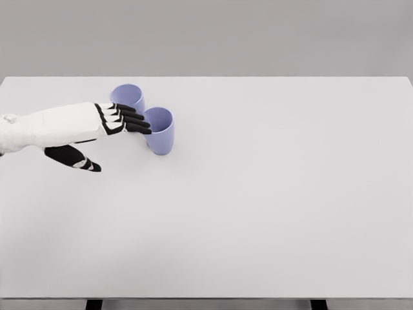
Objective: Place the right cup on the left cup with left arm
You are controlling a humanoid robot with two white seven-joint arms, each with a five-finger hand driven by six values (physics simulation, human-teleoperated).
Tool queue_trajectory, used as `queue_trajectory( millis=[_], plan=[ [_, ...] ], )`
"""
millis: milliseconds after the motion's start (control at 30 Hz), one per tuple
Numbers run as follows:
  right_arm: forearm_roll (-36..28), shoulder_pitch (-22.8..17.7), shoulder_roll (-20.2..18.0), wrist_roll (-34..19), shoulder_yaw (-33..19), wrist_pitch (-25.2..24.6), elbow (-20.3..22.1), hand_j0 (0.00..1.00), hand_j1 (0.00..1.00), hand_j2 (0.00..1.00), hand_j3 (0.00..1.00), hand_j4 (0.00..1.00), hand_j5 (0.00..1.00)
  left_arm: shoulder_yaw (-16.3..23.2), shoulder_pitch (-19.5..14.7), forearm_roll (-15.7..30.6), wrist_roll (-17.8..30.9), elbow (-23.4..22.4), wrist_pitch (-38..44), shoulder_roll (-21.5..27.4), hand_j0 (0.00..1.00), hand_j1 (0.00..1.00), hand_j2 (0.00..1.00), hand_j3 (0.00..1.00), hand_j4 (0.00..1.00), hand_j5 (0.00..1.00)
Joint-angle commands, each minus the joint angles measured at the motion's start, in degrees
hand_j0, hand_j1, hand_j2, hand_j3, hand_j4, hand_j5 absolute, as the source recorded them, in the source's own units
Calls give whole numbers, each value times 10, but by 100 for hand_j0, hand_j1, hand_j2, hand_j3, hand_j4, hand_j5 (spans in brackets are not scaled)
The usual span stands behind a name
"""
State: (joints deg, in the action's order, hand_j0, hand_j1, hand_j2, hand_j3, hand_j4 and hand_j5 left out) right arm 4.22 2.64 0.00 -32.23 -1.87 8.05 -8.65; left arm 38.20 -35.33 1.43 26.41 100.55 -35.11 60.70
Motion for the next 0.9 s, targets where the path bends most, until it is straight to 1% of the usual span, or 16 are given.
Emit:
queue_trajectory(
  millis=[0,33,100,167,200,233,267,367,433,500,600,633,667,733,800,867],
  plan=[
    [0,0,0,0,2,0,0,100,100,100,100,100,100,30,-1,-1,0,3,1,-8,100,100,100,100,100,100],
    [0,-8,0,0,0,0,0,100,100,100,100,100,100,30,-13,-1,0,1,1,-9,100,100,100,100,100,100],
    [0,-8,0,0,-1,0,0,100,100,100,100,100,100,30,-42,2,0,-22,1,-17,100,100,100,100,100,100],
    [0,-8,0,0,-2,0,0,100,100,100,100,100,100,31,-62,10,0,-69,1,-53,100,100,100,100,100,100],
    [0,-8,0,0,-2,0,0,100,100,100,100,100,100,41,-73,9,0,-80,1,-66,100,100,100,100,100,100],
    [0,-8,0,0,-2,0,0,100,100,100,100,100,100,80,-107,9,0,-98,1,-81,100,100,100,100,100,100],
    [0,-8,0,0,-2,0,0,100,100,100,100,100,100,120,-138,10,0,-132,1,-106,100,100,100,100,100,100],
    [0,-8,0,0,-2,0,0,100,100,100,100,100,100,130,-142,12,0,-129,1,-116,100,100,100,100,100,100],
    [1,-8,0,0,-2,0,0,100,100,100,100,100,100,139,-143,26,15,-128,1,-113,100,100,100,100,100,100],
    [0,-8,0,0,-2,0,0,100,100,100,100,100,100,175,-177,30,16,-129,1,-117,100,100,100,100,100,100],
    [0,-8,0,0,-2,0,0,100,100,100,100,100,100,184,-188,33,16,-132,1,-121,100,100,100,100,100,100],
    [0,-8,0,0,-2,0,0,100,100,100,100,100,100,209,-207,34,16,-134,1,-139,100,100,100,100,100,100],
    [0,-8,0,0,-2,0,0,100,100,100,100,100,100,238,-214,50,16,-133,1,-147,100,100,100,100,100,100],
    [0,-8,0,0,-2,0,0,100,100,100,100,100,100,249,-224,60,16,-133,1,-141,100,100,100,100,100,100],
    [0,-8,0,0,-2,0,0,100,100,100,100,100,100,298,-261,69,16,-140,1,-141,100,100,100,100,100,100],
    [0,-8,0,0,-2,0,0,100,100,100,100,100,100,305,-271,69,16,-161,1,-140,100,100,100,100,100,100]
  ],
)
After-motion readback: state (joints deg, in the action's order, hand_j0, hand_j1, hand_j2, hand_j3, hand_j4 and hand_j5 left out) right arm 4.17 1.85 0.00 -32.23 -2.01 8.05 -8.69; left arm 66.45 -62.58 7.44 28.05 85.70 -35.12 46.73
